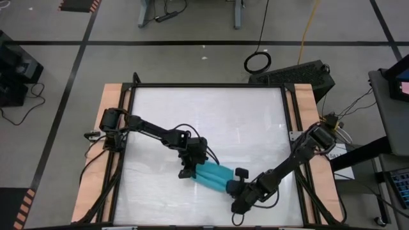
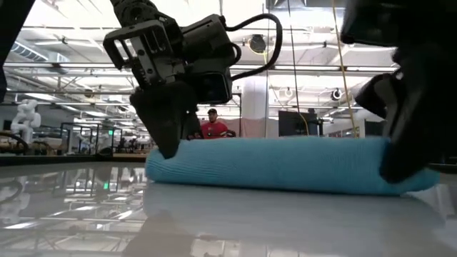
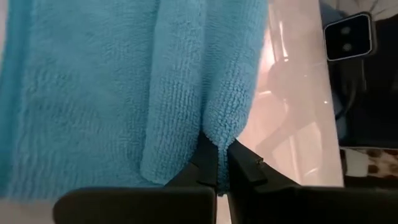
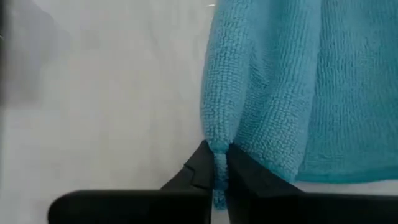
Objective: Roll towel
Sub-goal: Roll the blue towel, then return to Home Position
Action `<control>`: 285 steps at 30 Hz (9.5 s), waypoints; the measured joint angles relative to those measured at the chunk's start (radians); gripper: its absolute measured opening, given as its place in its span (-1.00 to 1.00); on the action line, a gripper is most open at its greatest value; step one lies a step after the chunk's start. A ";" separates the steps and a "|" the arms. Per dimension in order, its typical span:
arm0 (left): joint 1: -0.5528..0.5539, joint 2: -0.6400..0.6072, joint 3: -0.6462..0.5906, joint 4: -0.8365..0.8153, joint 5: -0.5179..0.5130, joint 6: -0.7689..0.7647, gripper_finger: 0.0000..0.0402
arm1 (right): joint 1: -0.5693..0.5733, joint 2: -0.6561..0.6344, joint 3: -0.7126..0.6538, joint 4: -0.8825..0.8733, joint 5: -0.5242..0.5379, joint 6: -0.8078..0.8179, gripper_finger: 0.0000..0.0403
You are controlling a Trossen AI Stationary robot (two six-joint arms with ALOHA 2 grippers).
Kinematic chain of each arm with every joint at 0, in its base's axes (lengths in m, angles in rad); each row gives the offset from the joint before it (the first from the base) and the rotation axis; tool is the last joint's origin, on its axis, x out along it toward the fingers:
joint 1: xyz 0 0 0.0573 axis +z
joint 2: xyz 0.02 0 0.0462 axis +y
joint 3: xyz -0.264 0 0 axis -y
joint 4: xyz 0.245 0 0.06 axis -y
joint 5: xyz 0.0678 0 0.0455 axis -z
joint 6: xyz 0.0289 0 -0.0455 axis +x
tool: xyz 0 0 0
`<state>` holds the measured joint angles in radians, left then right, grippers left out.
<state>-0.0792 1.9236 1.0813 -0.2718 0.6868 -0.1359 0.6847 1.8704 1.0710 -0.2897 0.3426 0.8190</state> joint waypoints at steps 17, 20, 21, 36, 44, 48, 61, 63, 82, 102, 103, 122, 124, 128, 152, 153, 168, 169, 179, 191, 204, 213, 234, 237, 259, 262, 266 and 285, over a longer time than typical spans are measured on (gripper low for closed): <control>-0.010 -0.008 -0.002 -0.012 -0.035 -0.012 -0.76 | -0.108 -0.074 -0.001 0.019 -0.105 0.163 -0.98; -0.010 -0.008 -0.002 -0.014 -0.037 -0.013 -0.66 | -0.123 -0.069 -0.023 0.017 -0.154 0.193 -0.98; -0.010 -0.008 -0.002 -0.021 -0.037 -0.011 -0.64 | -0.128 -0.069 -0.034 0.032 -0.169 0.202 -0.98; -0.082 -0.261 0.000 -0.135 -0.319 0.294 -0.24 | -0.129 -0.072 -0.134 0.266 -0.246 0.280 -0.97; -0.374 -0.281 -0.025 -0.117 -0.715 0.600 -0.20 | -0.129 -0.073 -0.134 0.348 -0.251 0.282 -0.97; -0.474 -0.233 -0.087 -0.039 -0.956 0.698 -0.20 | -0.129 -0.073 -0.134 0.394 -0.252 0.292 -0.97; -0.495 -0.143 -0.219 0.266 -1.238 0.772 -0.20 | -0.128 -0.073 -0.133 0.507 -0.239 0.298 -0.97; -0.492 -0.143 -0.216 0.294 -1.239 0.799 -0.20 | -0.128 -0.073 -0.133 0.508 -0.239 0.311 -0.97; -0.387 -0.043 -0.214 0.503 -1.007 1.017 -0.20 | -0.114 -0.073 -0.133 0.556 -0.270 0.321 -0.79; -0.296 -0.006 -0.082 0.336 -0.706 1.060 -0.93 | -0.032 -0.073 -0.084 0.450 -0.310 0.109 -0.13; -0.295 0.002 -0.061 0.294 -0.694 1.059 -0.93 | -0.022 -0.073 -0.060 0.399 -0.299 0.073 -0.13; -0.174 0.124 0.306 -0.225 -0.286 0.727 -0.94 | 0.071 0.053 0.298 -0.051 0.057 -0.260 -0.15; -0.159 0.139 0.315 -0.255 -0.261 0.694 -0.94 | 0.080 0.087 0.331 -0.087 0.084 -0.232 -0.15; -0.147 0.168 0.329 -0.290 -0.229 0.657 -0.94 | 0.100 0.145 0.382 -0.114 0.117 -0.203 -0.15; -0.068 0.226 0.423 -0.433 0.130 0.541 -0.94 | 0.143 0.380 0.705 -0.693 0.330 0.067 -0.15; -0.067 0.226 0.423 -0.424 0.133 0.534 -0.94 | 0.142 0.381 0.703 -0.699 0.309 0.092 -0.15; -0.064 0.215 0.469 -0.362 0.091 0.490 -0.54 | 0.133 0.381 0.623 -0.712 0.205 0.360 -0.16; -0.064 0.215 0.483 -0.368 0.074 0.491 -0.49 | 0.133 0.381 0.623 -0.712 0.203 0.375 -0.18; -0.100 0.137 0.520 -0.383 -0.126 0.575 0.02 | 0.132 0.380 0.622 -0.758 0.171 0.518 -0.54; -0.295 0.085 0.466 -0.424 -0.372 0.740 0.07 | 0.116 0.379 0.622 -0.783 0.129 0.550 -0.82; -0.299 0.088 0.377 -0.253 -0.535 0.792 0.07 | 0.113 0.379 0.622 -0.778 0.117 0.554 -0.82; -0.255 0.085 0.377 -0.204 -0.547 0.827 0.07 | 0.113 0.379 0.622 -0.772 0.115 0.558 -0.82; -0.081 0.202 0.373 -0.230 -0.437 0.745 0.07 | 0.079 0.380 0.621 -0.908 0.130 0.551 -0.82; -0.035 0.182 0.370 -0.264 -0.466 0.714 0.07 | 0.045 0.381 0.621 -0.962 0.160 0.522 -0.82; 0.155 0.160 0.369 -0.516 -0.434 0.612 0.07 | -0.285 0.373 0.537 -0.930 0.225 0.067 -0.82; 0.168 0.156 0.368 -0.545 -0.434 0.604 0.07 | -0.319 0.359 0.537 -0.929 0.231 0.013 -0.82; 0.185 0.138 0.365 -0.572 -0.435 0.574 0.07 | -0.360 0.342 0.537 -0.938 0.255 -0.055 -0.82; 0.189 -0.187 0.364 -0.654 -0.433 0.506 0.07 | -0.380 -0.066 0.537 -0.895 0.261 -0.314 -0.37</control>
<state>0.1101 1.7363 1.4456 -0.9256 0.2534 0.3705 0.3043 1.8045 1.6081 -1.1843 0.6034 0.5054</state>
